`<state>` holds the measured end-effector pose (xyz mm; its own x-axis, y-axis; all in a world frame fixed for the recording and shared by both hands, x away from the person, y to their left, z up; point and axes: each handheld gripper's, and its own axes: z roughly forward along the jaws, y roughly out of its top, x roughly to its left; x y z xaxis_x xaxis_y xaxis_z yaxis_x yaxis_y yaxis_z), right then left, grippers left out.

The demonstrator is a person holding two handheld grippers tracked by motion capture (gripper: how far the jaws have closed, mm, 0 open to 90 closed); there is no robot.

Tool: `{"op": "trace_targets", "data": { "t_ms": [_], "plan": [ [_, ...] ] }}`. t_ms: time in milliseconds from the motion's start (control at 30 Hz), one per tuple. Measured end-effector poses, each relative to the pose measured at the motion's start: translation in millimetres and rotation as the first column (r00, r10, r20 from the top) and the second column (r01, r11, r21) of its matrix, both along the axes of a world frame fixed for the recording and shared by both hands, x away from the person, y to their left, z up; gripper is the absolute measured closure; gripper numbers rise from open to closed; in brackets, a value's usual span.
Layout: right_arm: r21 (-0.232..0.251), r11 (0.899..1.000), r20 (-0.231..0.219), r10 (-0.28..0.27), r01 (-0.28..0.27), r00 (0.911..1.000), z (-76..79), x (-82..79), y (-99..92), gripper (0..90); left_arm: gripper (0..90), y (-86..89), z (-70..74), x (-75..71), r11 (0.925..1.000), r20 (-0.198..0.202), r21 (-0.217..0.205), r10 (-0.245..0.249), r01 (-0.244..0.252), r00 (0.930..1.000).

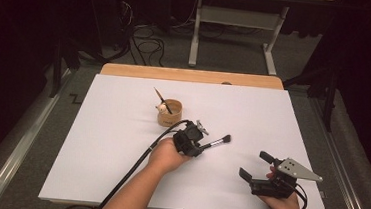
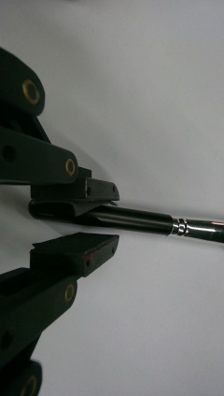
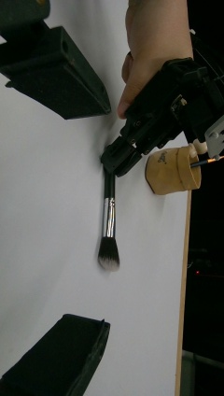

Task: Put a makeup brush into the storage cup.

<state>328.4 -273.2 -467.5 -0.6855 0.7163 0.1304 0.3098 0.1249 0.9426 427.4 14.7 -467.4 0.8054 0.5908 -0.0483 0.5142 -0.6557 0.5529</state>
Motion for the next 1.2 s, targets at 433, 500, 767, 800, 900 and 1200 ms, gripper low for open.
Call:
{"op": "trace_targets", "data": {
  "t_ms": [433,500,767,800,900,1200],
  "plan": [
    [0.003,1.0,0.0,-0.003,0.003,1.0,0.3,-0.1,-0.3,0.9,71.9,-7.5,4.6,3.8,0.9975,-0.026,0.069,-0.015,0.017,0.9995],
    [0.003,1.0,-0.001,-0.006,0.006,1.0,0.2,0.1,-0.4,0.9,71.9,-8.7,5.2,4.6,0.9967,-0.029,0.079,-0.017,0.02,0.9994],
    [0.001,1.0,-0.001,-0.005,0.005,1.0,0.0,0.2,-0.2,0.9,72.1,-10.2,6.2,6.6,0.9956,-0.045,0.091,-0.018,0.022,0.9988],
    [0.002,1.0,-0.003,-0.006,0.006,1.0,-0.1,0.2,-0.2,0.9,72.2,-10.3,6.2,6.6,0.9955,-0.045,0.092,-0.019,0.023,0.9988],
    [0.001,1.0,-0.002,-0.005,0.005,1.0,-0.1,0.4,-0.2,1.0,73.4,-10.8,6.3,6.9,0.9956,-0.048,0.092,-0.013,0.018,0.9988],
    [0.005,1.0,-0.005,-0.007,0.007,1.0,-0.2,0.2,-0.4,1.0,76.3,-11.1,6.4,7.8,0.9951,-0.048,0.098,-0.01,0.015,0.9988]
  ]
}}
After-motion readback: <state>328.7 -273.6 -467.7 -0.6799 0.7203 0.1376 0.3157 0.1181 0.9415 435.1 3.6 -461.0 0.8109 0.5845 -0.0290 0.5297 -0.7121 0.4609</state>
